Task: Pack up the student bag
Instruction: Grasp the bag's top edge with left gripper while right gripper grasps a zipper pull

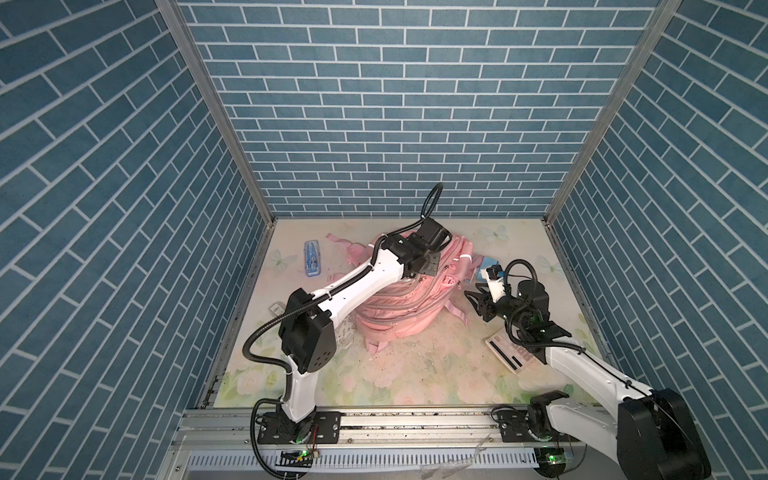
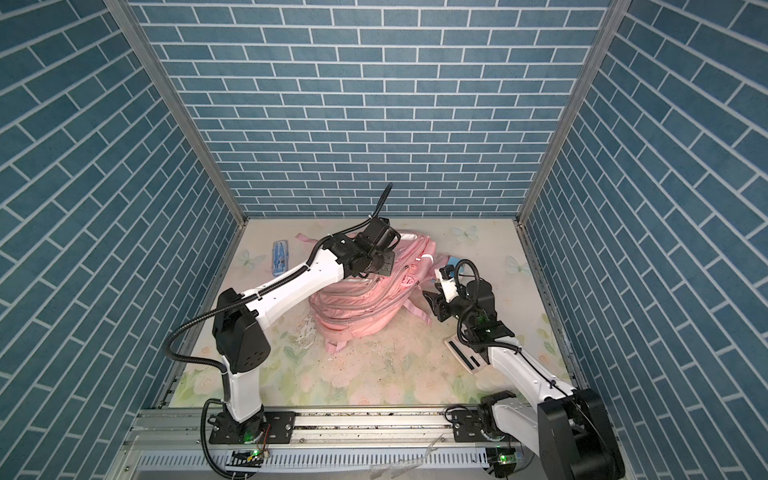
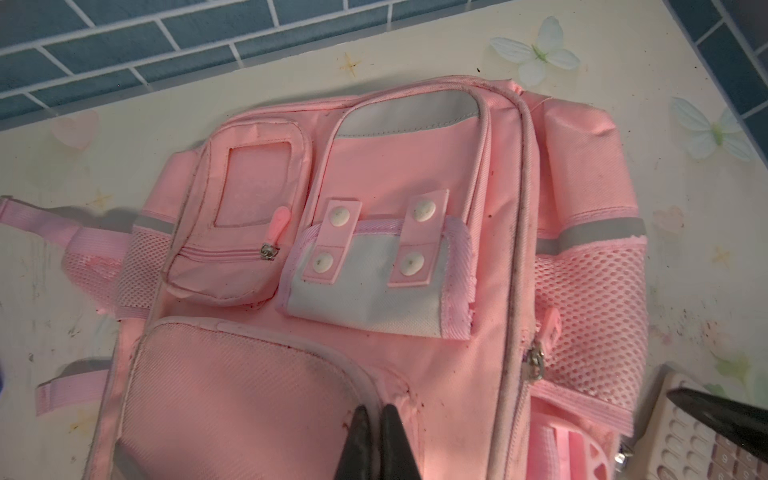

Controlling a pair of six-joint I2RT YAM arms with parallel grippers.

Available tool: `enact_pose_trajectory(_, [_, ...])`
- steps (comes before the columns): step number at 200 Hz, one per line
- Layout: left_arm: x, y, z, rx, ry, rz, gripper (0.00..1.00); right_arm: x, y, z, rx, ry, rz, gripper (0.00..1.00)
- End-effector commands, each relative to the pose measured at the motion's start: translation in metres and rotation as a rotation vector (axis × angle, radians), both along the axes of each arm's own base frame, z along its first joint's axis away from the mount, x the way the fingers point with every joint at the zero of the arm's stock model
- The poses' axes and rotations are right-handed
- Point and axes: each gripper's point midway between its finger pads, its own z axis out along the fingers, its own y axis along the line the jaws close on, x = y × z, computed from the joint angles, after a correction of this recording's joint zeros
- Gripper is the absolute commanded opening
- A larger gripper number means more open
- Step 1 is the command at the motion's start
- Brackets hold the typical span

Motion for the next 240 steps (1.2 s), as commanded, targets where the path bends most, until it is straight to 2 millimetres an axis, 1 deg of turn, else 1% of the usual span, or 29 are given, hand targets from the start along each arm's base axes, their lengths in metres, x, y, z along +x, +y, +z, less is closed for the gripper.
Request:
enact_pose_trajectory(1, [0.006, 0.001, 0.055, -0.068, -0.149, -0.030, 0.00, -0.001, 0.024, 0.042, 0.054, -0.149, 0.167, 0.47])
enact_pose_trajectory(19, [0.007, 0.008, 0.059, -0.076, -0.154, -0.021, 0.00, -0.008, 0.033, 0.062, 0.113, -0.210, 0.237, 0.46])
enact_pose_trajectory(30, [0.007, 0.011, 0.061, -0.084, -0.153, -0.015, 0.00, -0.017, 0.037, 0.072, 0.140, -0.258, 0.284, 0.46])
enact_pose_trajectory(49, [0.007, 0.014, 0.066, -0.104, -0.158, -0.010, 0.00, -0.023, 0.036, 0.079, 0.143, -0.311, 0.300, 0.45])
enact_pose_trajectory(79, [0.005, 0.014, 0.080, -0.133, -0.183, -0.021, 0.00, -0.012, 0.031, 0.068, 0.065, -0.283, 0.252, 0.46])
enact_pose_trajectory(103, [0.002, 0.012, 0.090, -0.139, -0.205, -0.057, 0.00, -0.005, 0.035, 0.068, 0.048, -0.257, 0.262, 0.46])
enact_pose_trajectory(147, [-0.005, 0.014, 0.094, -0.120, -0.233, -0.117, 0.00, 0.011, 0.042, 0.066, 0.029, -0.225, 0.291, 0.47])
enact_pose_trajectory(176, [-0.008, 0.014, 0.100, -0.140, -0.259, -0.137, 0.00, 0.019, 0.048, 0.057, 0.017, -0.176, 0.319, 0.47])
enact_pose_trajectory(196, [-0.009, 0.014, 0.103, -0.145, -0.273, -0.147, 0.00, 0.017, 0.051, 0.051, 0.035, -0.137, 0.350, 0.46])
enact_pose_trajectory(215, [-0.010, 0.013, 0.104, -0.140, -0.280, -0.156, 0.00, 0.005, 0.057, 0.050, 0.079, -0.101, 0.447, 0.46])
enact_pose_trajectory(240, [-0.008, 0.012, 0.103, -0.132, -0.290, -0.167, 0.00, -0.002, 0.064, 0.038, 0.114, -0.023, 0.515, 0.45])
